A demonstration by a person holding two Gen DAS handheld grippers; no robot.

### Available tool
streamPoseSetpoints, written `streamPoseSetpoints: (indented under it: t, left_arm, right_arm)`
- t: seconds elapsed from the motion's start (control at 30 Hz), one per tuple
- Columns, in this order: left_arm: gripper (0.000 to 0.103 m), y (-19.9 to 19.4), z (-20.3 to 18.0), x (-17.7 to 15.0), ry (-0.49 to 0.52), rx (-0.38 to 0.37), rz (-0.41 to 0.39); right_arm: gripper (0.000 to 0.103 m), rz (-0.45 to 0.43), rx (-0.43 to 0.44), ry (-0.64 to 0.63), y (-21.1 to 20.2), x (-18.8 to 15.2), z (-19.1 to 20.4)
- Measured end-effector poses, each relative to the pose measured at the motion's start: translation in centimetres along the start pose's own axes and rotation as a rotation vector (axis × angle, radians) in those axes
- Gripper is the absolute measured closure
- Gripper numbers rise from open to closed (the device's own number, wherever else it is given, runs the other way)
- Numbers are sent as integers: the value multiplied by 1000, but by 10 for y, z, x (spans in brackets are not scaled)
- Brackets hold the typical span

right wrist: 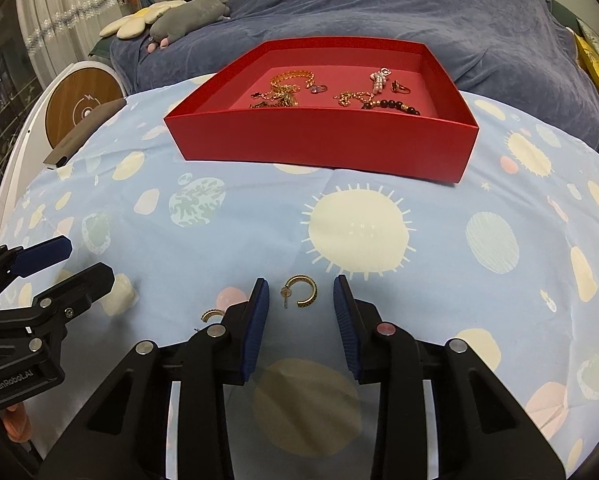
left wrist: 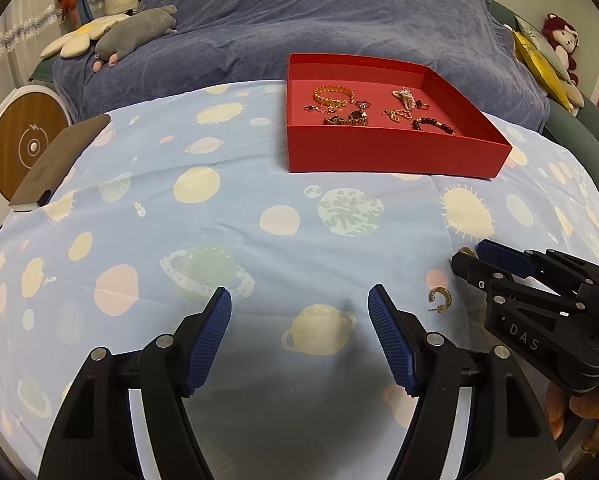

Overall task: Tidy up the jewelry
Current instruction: 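Move the right tool to a gold hoop earring and close on it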

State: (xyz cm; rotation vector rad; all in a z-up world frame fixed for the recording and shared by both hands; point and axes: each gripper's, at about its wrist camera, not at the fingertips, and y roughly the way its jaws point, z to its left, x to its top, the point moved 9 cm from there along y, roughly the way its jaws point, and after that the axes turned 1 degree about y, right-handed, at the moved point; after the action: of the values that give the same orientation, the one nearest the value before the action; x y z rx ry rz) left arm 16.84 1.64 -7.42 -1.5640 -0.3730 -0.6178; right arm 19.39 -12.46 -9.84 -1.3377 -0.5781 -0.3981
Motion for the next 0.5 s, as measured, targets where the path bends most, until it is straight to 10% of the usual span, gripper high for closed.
streamPoseSetpoints:
  t: [0.5]
  left_arm:
    - [35,3,-45,-5,56,-99,8]
  right_arm:
    - [85,-11,-3,34,-17,-1,-15]
